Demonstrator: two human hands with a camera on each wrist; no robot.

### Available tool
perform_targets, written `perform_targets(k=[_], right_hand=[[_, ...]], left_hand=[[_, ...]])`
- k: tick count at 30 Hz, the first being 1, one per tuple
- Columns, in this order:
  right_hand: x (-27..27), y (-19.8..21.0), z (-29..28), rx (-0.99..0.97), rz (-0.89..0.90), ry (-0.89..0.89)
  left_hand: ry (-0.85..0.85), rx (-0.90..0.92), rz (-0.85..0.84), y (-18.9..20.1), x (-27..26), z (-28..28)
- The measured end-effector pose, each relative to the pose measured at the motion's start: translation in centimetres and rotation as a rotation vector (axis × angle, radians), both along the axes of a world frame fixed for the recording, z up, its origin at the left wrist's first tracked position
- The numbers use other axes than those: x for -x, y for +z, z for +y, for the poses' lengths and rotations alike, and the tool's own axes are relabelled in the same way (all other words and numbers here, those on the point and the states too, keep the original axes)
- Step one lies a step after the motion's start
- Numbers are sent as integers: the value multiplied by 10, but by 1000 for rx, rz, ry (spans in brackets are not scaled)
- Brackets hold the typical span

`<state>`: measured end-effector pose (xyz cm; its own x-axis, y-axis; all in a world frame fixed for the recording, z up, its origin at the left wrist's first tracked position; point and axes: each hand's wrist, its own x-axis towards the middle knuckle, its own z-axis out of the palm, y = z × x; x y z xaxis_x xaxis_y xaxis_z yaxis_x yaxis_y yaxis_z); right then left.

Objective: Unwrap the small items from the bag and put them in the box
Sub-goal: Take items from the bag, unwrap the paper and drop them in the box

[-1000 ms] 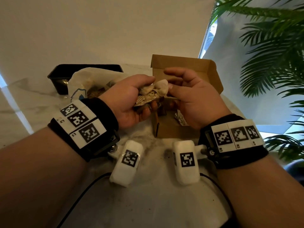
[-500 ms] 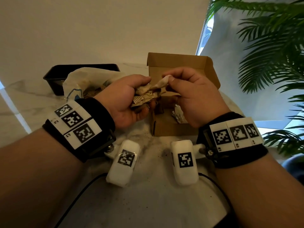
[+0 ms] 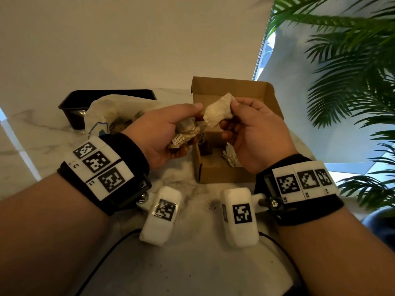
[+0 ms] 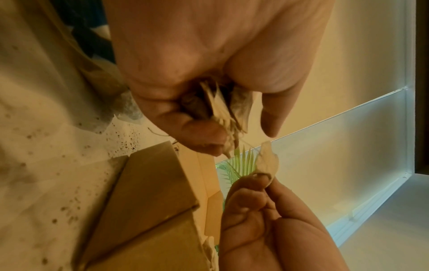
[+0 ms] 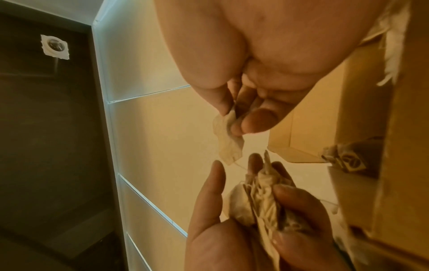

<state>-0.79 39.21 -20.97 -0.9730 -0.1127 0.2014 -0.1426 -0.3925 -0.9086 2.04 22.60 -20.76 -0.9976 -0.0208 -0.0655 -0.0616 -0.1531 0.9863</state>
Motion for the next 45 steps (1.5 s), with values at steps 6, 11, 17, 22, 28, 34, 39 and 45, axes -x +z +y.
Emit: perform_targets(k=[6,11,17,22,28,34,39,45], right_hand=[[0,0,-2,47,-52,16],[0,-1,4,-113,-38,-8],[-2,-4,2,-405,156,53],[3,-8,0,-256,77,43],[4,-3,4,-77,-53,3],[1,-1,4,-40,-84,4],[4,-1,4,58,-109,-93],[2,4,6,217,-161,-138]], left_hand=[[-34,141,66,0,-2,4],[12,46,32,1,-2,3],[-38,5,6,2,-3,6],[-56,-39,9,3,-2,5],[33,-15,-25,2,2,0],[28,55,-12,0,2,-1],[4,93,12,-1,1,0],[-5,78,-22,-2,3,-2]])
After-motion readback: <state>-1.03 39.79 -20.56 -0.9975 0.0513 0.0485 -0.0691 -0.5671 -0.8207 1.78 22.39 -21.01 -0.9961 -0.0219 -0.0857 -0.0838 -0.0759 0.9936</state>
